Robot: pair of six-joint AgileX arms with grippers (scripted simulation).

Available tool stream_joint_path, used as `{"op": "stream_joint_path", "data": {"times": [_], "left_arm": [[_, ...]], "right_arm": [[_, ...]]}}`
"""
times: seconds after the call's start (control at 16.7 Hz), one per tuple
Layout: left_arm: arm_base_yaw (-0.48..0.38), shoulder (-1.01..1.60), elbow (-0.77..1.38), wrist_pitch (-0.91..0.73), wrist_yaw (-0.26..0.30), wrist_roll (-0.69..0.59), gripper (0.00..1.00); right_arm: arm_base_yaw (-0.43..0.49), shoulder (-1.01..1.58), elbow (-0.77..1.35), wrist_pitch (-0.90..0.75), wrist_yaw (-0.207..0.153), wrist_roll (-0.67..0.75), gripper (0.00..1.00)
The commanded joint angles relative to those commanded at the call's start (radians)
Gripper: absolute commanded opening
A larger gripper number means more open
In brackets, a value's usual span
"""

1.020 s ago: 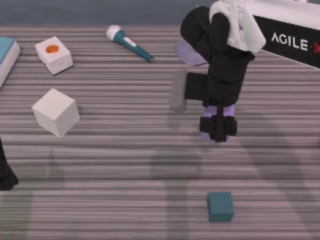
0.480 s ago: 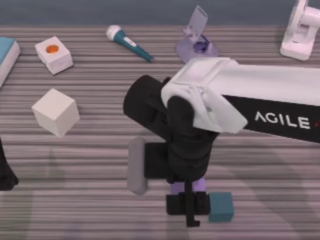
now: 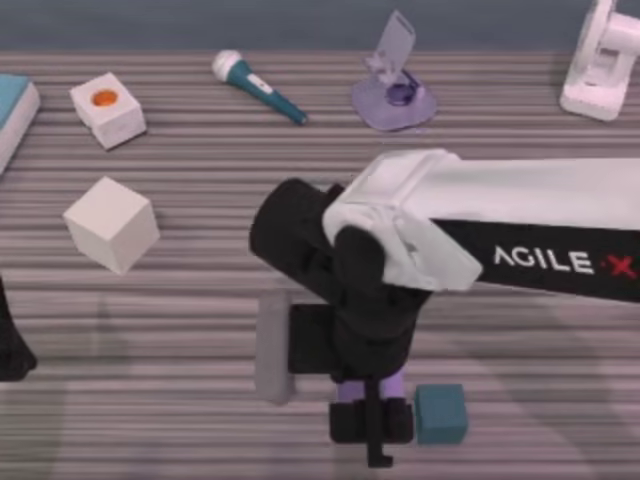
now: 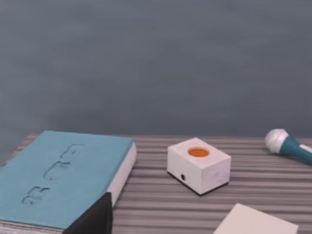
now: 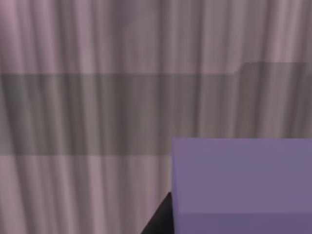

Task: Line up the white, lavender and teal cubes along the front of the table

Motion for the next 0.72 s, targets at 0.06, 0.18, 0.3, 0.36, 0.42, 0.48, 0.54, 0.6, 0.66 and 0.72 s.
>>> {"op": "stream_joint_path", "data": {"times": [0.06,0.18,0.3,0.36,0.42,0.48,0.54,0.6,0.66,0.72], "left_arm": [[0.0,0.0,0.0,0.0,0.0,0.0,1.0],[0.0,0.0,0.0,0.0,0.0,0.0,1.0],[0.0,0.0,0.0,0.0,0.0,0.0,1.0],[0.0,0.0,0.0,0.0,0.0,0.0,1.0],[0.0,0.0,0.0,0.0,0.0,0.0,1.0],[0.0,0.0,0.0,0.0,0.0,0.0,1.0],[0.0,0.0,0.0,0.0,0.0,0.0,1.0],[0.0,0.0,0.0,0.0,0.0,0.0,1.0],[0.0,0.0,0.0,0.0,0.0,0.0,1.0],[0.0,0.0,0.0,0.0,0.0,0.0,1.0]], "right_arm": [[0.001,0.014,-0.026,0.046,0.0,0.0,0.0],[0.003,0.039,-0.07,0.113,0.0,0.0,0.0],[0.006,0.052,-0.088,0.137,0.001,0.0,0.0],[0.006,0.052,-0.088,0.137,0.001,0.0,0.0],[0.006,0.052,-0.088,0.137,0.001,0.0,0.0],[0.006,0.052,-0.088,0.137,0.001,0.0,0.0],[0.006,0.052,-0.088,0.137,0.001,0.0,0.08],[0.006,0.052,-0.088,0.137,0.001,0.0,0.15],[0.006,0.052,-0.088,0.137,0.001,0.0,0.23],[0.006,0.052,-0.088,0.137,0.001,0.0,0.3]]}}
